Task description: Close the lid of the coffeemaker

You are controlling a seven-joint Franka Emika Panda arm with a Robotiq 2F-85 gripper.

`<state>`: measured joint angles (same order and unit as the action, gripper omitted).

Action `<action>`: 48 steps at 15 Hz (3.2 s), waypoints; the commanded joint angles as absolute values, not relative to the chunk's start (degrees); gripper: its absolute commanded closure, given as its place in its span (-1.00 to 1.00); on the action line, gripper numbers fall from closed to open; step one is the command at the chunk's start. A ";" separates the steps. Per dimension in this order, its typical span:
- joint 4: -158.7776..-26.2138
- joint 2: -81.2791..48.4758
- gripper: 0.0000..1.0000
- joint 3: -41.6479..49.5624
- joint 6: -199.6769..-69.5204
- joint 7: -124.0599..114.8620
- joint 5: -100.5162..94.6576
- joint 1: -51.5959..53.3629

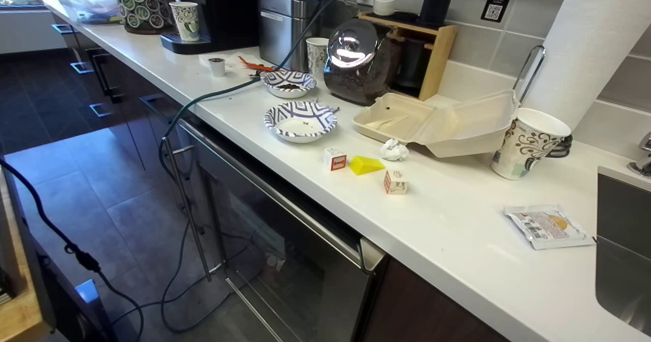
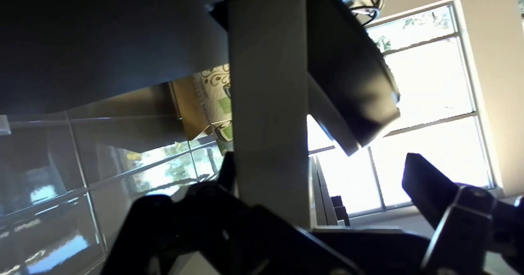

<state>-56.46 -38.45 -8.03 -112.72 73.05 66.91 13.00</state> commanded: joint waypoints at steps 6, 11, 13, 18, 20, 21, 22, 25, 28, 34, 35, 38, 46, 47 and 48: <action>-57.60 -37.00 -1.00 -6.37 -102.81 62.35 63.16 12.63; -57.49 -36.76 -1.00 -5.66 -96.57 56.42 59.90 12.77; -57.70 -36.45 -1.00 -5.61 -93.79 54.88 58.92 12.68; -58.42 -35.98 -1.00 -5.35 -89.79 52.07 57.24 12.63; -58.52 -36.15 -1.00 -5.21 -88.98 50.68 56.66 12.73; -58.57 -36.34 -1.00 -5.07 -88.58 49.93 56.07 12.79; -58.76 -36.39 -1.00 -4.62 -88.60 49.13 55.30 13.01; -59.70 -35.81 -1.00 -4.15 -90.00 48.89 55.09 12.85; -66.49 -29.99 -1.00 -2.52 -95.86 51.62 56.60 11.90; -81.24 -19.10 -1.00 1.30 -113.25 48.78 56.29 14.69; -83.84 -17.69 -1.00 1.56 -116.82 48.26 56.24 15.49; -92.04 -12.97 -1.00 -4.32 -130.09 43.39 53.05 14.05; -116.30 -0.82 -1.00 -7.13 -164.01 22.89 47.78 21.14; -119.47 0.75 -1.00 -7.02 -167.99 19.19 45.42 22.07; -122.70 2.14 -1.00 -6.99 -172.44 15.84 42.92 22.75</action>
<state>-111.37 -4.53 -7.69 -163.14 25.66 49.00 20.39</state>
